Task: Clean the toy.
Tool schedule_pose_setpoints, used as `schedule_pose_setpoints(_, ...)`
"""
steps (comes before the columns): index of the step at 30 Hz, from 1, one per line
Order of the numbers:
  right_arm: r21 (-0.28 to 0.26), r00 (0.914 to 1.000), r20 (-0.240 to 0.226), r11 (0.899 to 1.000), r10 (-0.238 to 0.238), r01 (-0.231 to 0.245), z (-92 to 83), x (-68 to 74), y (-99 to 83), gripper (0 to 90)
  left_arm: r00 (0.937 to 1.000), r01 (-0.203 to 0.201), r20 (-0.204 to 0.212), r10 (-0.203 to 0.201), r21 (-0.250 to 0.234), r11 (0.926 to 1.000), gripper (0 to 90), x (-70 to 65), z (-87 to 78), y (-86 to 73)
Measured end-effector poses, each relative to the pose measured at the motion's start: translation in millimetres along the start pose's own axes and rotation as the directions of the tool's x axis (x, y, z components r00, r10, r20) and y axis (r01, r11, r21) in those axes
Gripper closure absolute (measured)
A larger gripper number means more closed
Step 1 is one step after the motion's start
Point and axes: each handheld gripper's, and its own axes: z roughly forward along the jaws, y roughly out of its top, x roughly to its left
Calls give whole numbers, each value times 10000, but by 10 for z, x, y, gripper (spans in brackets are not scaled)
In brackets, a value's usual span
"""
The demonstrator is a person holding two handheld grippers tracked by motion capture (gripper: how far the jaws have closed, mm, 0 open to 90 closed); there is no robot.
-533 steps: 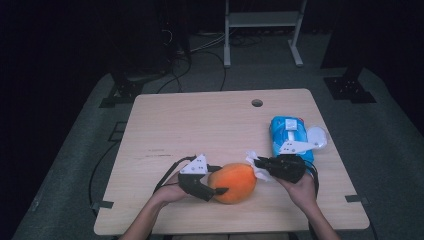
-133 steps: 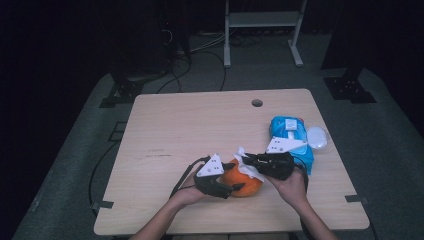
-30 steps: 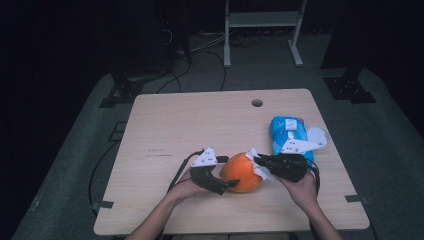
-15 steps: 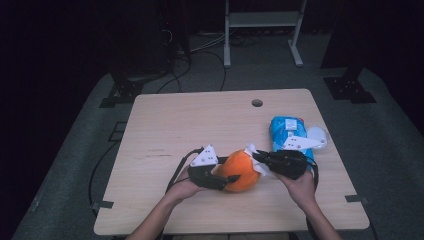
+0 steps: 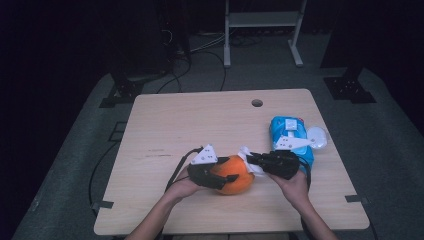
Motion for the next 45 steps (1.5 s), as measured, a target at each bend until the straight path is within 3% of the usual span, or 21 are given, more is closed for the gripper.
schedule_pose_setpoints(4, 438, 9965, 7, 9955, -837, 836, 134, 172, 48, 825, 9999, -125, -110, 126, 98, 9999, 325, -36, 26, 1)
schedule_pose_setpoints(5, 485, 9963, 27, 9951, -860, 858, 139, 175, 46, 825, 9999, -79, -87, 79, 77, 9999, 325, -28, 19, -10)
schedule_pose_setpoints(15, 789, 9967, 718, 9964, -376, 319, -22, -53, -117, 825, 10000, -56, 19, 56, -57, 10000, 323, -7, 42, -36)
schedule_pose_setpoints(17, 771, 9962, 736, 9962, -463, 406, -23, -20, -103, 826, 10000, -37, -3, 37, -62, 10000, 316, -12, 54, -34)
schedule_pose_setpoints(23, 578, 9944, 145, 9929, -1045, 1035, 74, 201, 28, 825, 10000, 5, -47, -6, -89, 10000, 313, -22, 67, -32)
schedule_pose_setpoints(26, 800, 9902, 185, 9874, -1387, 1368, 137, 260, 38, 825, 10000, -95, -2, 95, -125, 9999, 284, -18, 47, -28)
schedule_pose_setpoints(29, 720, 9955, 61, 9929, -950, 943, 136, 191, -4, 825, 9998, -208, 48, 210, -283, 9994, 242, -7, 1, -2)
schedule_pose_setpoints(33, 727, 9965, 257, 9943, -801, 781, 84, 125, -49, 825, 9999, -140, 35, 142, -607, 9981, 184, 61, -104, 21)
schedule_pose_setpoints(39, 743, 9980, 336, 9959, -536, 510, 15, 39, -111, 825, 9998, 150, 149, -149, -55, 9999, 115, 145, -55, -96)
schedule_pose_setpoints(42, 797, 9983, 475, 9964, -342, 303, -27, -20, -152, 825, 9986, 314, 421, -316, 39, 9995, 129, 149, 5, -154)
schedule_pose_setpoints(45, 806, 9989, 462, 9967, -104, 67, -61, -85, -190, 825, 9989, 72, 459, -74, 43, 10000, 202, 117, 23, -159)
